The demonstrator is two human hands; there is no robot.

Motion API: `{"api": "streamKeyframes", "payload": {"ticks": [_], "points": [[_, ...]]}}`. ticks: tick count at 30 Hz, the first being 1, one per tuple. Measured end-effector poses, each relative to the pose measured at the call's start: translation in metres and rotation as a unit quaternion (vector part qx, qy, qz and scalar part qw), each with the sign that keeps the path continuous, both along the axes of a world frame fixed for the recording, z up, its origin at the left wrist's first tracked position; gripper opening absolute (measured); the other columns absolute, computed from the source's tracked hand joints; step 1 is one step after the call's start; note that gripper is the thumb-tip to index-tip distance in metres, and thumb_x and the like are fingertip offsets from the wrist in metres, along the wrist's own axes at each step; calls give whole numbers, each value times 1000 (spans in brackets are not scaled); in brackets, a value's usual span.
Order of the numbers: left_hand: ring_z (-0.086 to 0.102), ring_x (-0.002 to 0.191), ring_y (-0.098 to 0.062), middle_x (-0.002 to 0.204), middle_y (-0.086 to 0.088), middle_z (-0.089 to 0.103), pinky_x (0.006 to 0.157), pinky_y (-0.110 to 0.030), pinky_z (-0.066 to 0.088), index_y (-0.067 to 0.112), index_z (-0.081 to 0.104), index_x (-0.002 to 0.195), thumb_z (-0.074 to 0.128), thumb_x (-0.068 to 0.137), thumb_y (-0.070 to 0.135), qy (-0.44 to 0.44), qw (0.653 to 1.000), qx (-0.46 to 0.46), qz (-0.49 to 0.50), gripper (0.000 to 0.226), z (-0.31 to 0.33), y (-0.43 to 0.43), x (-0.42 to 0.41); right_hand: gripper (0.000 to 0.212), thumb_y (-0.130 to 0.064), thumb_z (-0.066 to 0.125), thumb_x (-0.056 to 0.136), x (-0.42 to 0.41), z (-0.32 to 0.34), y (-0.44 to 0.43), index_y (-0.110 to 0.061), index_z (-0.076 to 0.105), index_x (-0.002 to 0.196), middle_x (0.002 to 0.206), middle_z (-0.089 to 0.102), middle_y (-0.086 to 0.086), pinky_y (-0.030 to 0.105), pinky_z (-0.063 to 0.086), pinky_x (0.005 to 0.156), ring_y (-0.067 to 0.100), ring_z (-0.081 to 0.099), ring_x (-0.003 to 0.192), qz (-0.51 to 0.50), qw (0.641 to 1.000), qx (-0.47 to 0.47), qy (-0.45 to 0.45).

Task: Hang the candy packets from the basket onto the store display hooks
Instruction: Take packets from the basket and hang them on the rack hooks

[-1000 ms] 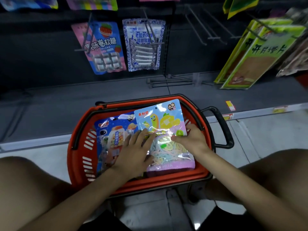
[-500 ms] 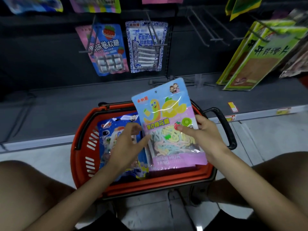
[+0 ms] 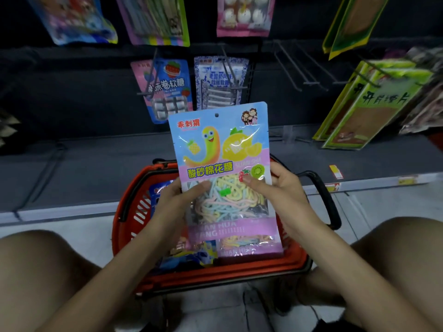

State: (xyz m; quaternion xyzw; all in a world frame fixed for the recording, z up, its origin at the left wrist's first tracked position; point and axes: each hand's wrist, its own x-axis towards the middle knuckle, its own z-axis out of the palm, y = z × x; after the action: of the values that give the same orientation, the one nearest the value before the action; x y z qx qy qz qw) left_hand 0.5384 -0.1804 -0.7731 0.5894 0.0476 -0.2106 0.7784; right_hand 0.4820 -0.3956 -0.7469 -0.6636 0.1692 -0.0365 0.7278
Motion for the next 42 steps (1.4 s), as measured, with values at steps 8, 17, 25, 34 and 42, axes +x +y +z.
{"api": "streamKeyframes", "payload": {"ticks": [8,17,25,34,42], "points": [[78,95,-34,106,-15,80,75,-46,65,4,72,114,70,94,6,-113,990,61,57,20,61,35,6,28,-12,84,87,21,48,34,-12,72,112,98,79,10,24,60,77,28,75,96,29,996,-70,-55],[77,99,-38,109,-17,78,81,-50,63,7,71,115,77,88,10,-210,971,35,109,27,157,69,24,46,-17,86,86,59,149,72,-23,61,125,106,78,0,44,64,85,18,77,91,36,971,-151,-179],[77,99,-20,107,-1,79,83,-41,64,12,65,114,83,87,9,-360,905,99,205,33,265,98,48,74,-33,85,88,87,255,107,-41,39,145,112,69,-10,37,62,81,8,73,96,14,928,-213,-304],[78,89,-12,101,4,79,77,-38,64,24,49,133,83,89,15,-460,842,112,257,56,374,117,84,109,-46,80,89,125,346,146,-39,2,165,163,14,-33,26,23,118,-3,19,151,-2,872,-305,-383],[74,72,1,109,8,67,55,-17,57,27,51,125,79,92,17,-472,842,94,245,44,429,127,121,112,-49,82,86,172,397,155,-34,6,166,170,19,-18,42,30,125,10,25,155,-17,855,-326,-403]]}}
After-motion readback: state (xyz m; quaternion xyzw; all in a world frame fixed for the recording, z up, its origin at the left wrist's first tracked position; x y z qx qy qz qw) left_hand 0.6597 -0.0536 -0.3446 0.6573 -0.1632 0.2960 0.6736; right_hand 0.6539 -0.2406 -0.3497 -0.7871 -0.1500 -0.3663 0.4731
